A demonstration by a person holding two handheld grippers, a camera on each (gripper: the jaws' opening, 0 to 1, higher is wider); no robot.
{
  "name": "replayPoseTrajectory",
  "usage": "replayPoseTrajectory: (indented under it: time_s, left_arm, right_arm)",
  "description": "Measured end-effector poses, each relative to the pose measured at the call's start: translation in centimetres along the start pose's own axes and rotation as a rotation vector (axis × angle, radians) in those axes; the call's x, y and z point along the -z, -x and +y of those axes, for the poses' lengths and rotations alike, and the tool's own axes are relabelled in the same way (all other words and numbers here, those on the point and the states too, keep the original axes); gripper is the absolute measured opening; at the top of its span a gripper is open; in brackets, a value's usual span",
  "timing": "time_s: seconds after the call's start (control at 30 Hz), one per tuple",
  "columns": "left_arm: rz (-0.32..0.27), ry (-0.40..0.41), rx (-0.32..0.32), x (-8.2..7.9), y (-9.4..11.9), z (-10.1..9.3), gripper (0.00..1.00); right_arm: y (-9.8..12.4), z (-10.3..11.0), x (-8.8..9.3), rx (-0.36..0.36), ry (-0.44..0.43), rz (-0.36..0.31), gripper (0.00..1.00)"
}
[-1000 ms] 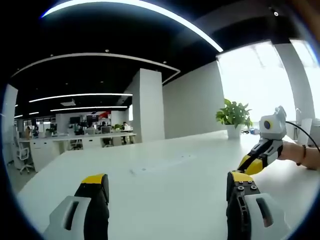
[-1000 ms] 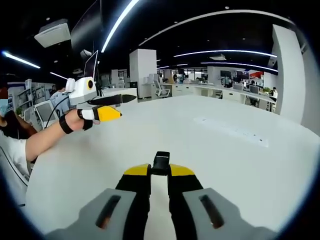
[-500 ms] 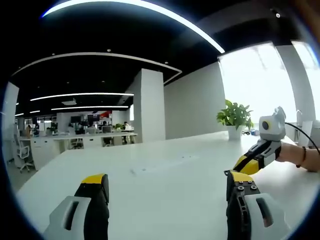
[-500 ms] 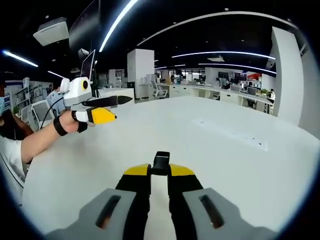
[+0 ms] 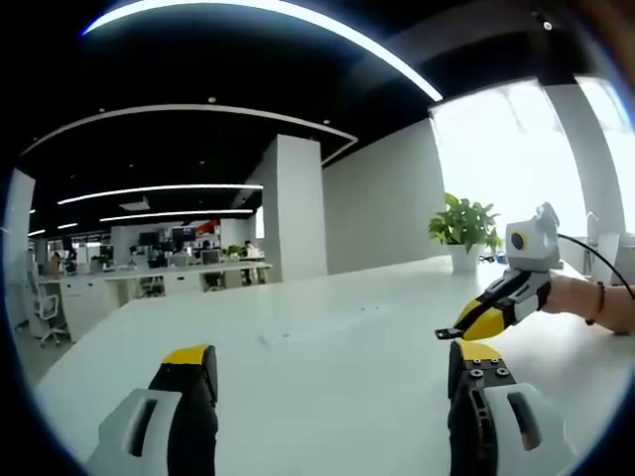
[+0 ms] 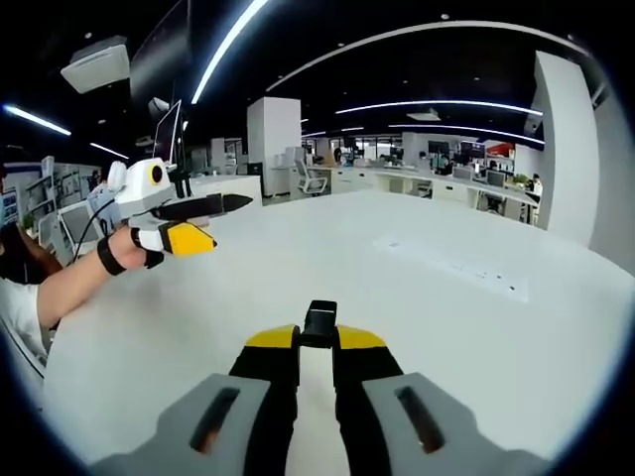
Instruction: Snap the two parts of the plastic buckle together until the buckle closes and remains connected.
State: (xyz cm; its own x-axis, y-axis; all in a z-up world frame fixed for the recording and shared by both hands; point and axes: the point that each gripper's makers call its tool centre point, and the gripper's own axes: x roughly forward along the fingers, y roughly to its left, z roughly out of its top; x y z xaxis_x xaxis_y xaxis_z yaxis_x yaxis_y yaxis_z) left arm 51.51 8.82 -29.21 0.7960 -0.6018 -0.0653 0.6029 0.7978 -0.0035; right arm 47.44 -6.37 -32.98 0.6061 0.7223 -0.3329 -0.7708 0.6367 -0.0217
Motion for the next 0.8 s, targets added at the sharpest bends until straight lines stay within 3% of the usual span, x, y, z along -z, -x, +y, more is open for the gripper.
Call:
replayPoseTrajectory:
  time_s: [0.8]
  left_arm:
    - [-0.005, 0.007, -0.001, 0.1, 0.5, -1.1, 0.98]
  right_arm:
    - [-2.7, 0.4, -1.5, 0.002, -0.011, -0.016, 0.11]
